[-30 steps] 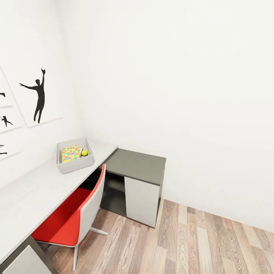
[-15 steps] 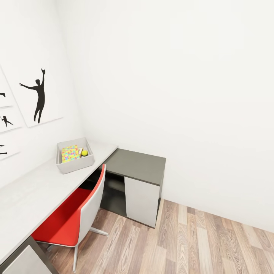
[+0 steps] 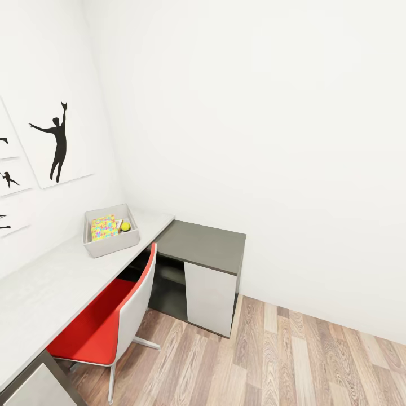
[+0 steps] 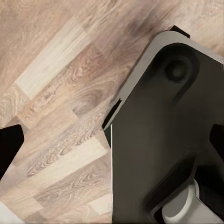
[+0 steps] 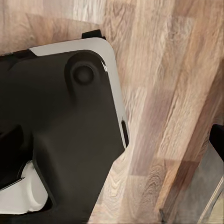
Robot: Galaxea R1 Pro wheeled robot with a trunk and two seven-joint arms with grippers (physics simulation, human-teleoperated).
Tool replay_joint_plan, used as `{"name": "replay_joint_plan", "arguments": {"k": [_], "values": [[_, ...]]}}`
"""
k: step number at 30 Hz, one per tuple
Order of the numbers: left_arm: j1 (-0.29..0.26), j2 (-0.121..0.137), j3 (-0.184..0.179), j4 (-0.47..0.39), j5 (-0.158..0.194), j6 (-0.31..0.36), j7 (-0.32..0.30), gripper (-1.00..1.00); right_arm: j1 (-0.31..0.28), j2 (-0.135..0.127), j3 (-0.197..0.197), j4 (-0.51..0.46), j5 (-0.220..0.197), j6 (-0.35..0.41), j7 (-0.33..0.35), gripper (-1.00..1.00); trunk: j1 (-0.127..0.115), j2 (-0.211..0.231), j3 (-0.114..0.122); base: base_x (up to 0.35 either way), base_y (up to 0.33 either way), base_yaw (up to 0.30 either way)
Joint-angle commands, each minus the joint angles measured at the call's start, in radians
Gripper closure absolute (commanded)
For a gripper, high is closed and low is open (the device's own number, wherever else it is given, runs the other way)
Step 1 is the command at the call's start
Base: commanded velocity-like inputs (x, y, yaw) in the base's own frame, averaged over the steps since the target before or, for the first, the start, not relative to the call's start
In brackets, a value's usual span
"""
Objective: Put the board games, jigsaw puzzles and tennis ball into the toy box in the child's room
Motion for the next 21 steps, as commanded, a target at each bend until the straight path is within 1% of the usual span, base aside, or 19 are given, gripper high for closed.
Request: {"name": "replay_joint_plan", "arguments": {"k": [1, 6, 10, 21], "values": [[0.001, 0.002, -0.007, 0.006, 0.003, 0.004, 0.007, -1.0, 0.001, 0.003, -0.007, 0.007, -0.006, 0.006, 0.001, -1.0, 0.001, -0.002, -0.002, 0.0, 0.0, 0.0], [0.005, 0.003, -0.007, 0.024, 0.001, 0.001, 0.004, -1.0, 0.003, 0.01, -0.007, 0.025, -0.006, 0.005, -0.002, -1.0, 0.001, -0.002, -0.002, 0.0, 0.0, 0.0], [0.007, -0.002, -0.007, 0.035, 0.001, -0.001, 0.003, -1.0, 0.003, 0.02, -0.007, 0.035, -0.006, 0.004, -0.005, -1.0, 0.001, -0.002, -0.002, 0.0, 0.0, 0.0], [0.009, -0.004, -0.008, 0.042, 0.0, -0.002, 0.002, -1.0, 0.004, 0.027, -0.008, 0.042, -0.006, 0.003, -0.006, -1.0, 0.001, -0.002, -0.002, 0.0, 0.0, 0.0]]}}
